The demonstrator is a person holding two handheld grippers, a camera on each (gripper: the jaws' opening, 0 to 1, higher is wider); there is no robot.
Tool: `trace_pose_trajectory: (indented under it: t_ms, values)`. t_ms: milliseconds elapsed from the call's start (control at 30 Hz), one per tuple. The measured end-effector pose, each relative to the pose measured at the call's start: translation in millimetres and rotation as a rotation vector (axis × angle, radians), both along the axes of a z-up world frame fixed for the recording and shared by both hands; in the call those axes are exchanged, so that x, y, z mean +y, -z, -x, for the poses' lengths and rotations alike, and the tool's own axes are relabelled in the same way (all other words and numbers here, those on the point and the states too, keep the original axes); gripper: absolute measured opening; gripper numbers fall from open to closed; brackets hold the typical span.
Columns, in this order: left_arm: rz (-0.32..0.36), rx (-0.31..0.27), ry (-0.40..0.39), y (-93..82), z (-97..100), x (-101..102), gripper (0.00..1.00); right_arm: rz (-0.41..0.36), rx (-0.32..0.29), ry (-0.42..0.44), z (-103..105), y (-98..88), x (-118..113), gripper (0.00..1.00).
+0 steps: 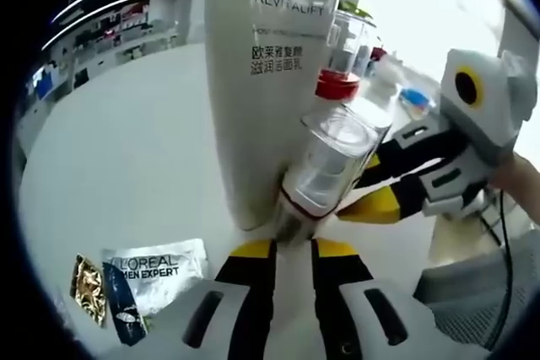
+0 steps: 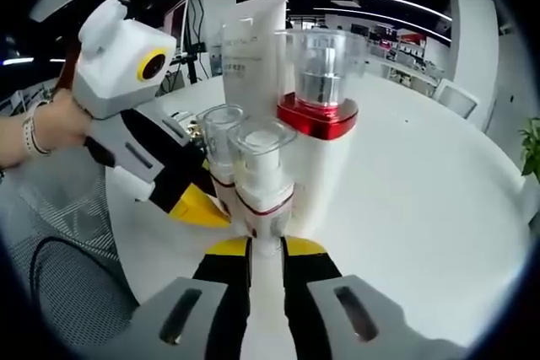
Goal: Arrange the skincare products in the storage area until every visible bottle or jar stands upright without overlapping.
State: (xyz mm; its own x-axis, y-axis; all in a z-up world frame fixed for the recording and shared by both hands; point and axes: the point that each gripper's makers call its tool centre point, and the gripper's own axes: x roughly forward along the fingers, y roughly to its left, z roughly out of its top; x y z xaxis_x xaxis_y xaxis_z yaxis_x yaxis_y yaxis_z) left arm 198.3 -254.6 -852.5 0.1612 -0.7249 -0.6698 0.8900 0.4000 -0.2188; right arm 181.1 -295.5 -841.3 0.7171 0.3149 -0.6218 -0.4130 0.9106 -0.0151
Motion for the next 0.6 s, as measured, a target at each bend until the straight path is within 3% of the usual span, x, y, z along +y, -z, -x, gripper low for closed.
trace_pose_trajectory:
  t_ms: [333,600]
  values:
    - [-0.007,-0.010,0.018,-3.3,0.8,4.8,0.16,-0.005,-0.011,0.003,3.8,-3.8,1.9,0.17]
    - [0.023,-0.021,0.016,-19.3,1.5,9.8,0.21,-0.012,-0.035,0.019,11.4,-19.0,7.1,0.23]
